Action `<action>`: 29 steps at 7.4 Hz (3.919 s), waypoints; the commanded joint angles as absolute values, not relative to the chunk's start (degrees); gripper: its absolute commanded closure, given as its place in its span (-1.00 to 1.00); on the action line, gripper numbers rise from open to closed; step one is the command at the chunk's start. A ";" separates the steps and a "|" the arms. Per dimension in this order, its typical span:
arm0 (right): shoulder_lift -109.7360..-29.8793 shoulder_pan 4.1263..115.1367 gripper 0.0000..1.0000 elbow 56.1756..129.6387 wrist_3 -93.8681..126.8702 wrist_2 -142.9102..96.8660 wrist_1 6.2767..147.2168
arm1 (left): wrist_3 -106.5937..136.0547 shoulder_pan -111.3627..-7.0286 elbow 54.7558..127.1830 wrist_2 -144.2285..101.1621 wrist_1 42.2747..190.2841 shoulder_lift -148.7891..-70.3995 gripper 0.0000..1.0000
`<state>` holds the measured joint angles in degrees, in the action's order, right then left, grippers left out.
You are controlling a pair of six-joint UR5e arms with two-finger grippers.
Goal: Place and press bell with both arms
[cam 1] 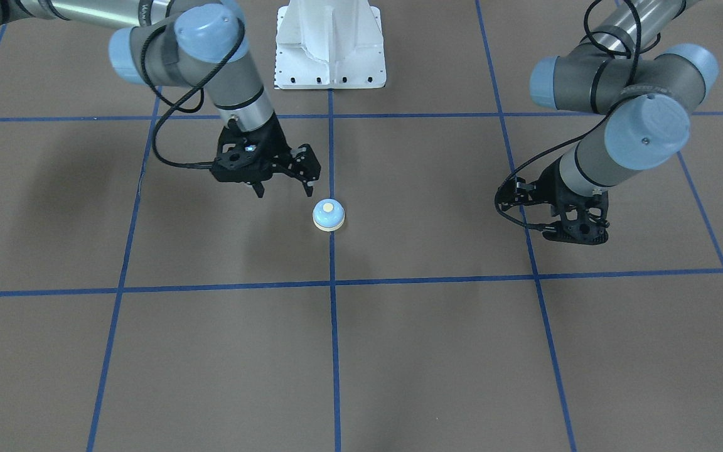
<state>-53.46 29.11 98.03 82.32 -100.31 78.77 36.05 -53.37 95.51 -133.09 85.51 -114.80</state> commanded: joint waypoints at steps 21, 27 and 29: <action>-44.82 28.64 1.00 85.59 86.66 -105.26 78.49 | 36.12 -53.61 97.38 -132.63 85.61 -112.15 -0.98; -68.32 45.76 1.00 104.47 68.98 -120.57 78.93 | 35.51 -54.75 102.02 -132.98 85.69 -108.83 -0.98; -78.96 58.11 1.00 105.91 50.64 -127.49 78.93 | 32.28 -57.03 105.72 -133.07 85.87 -104.79 -0.98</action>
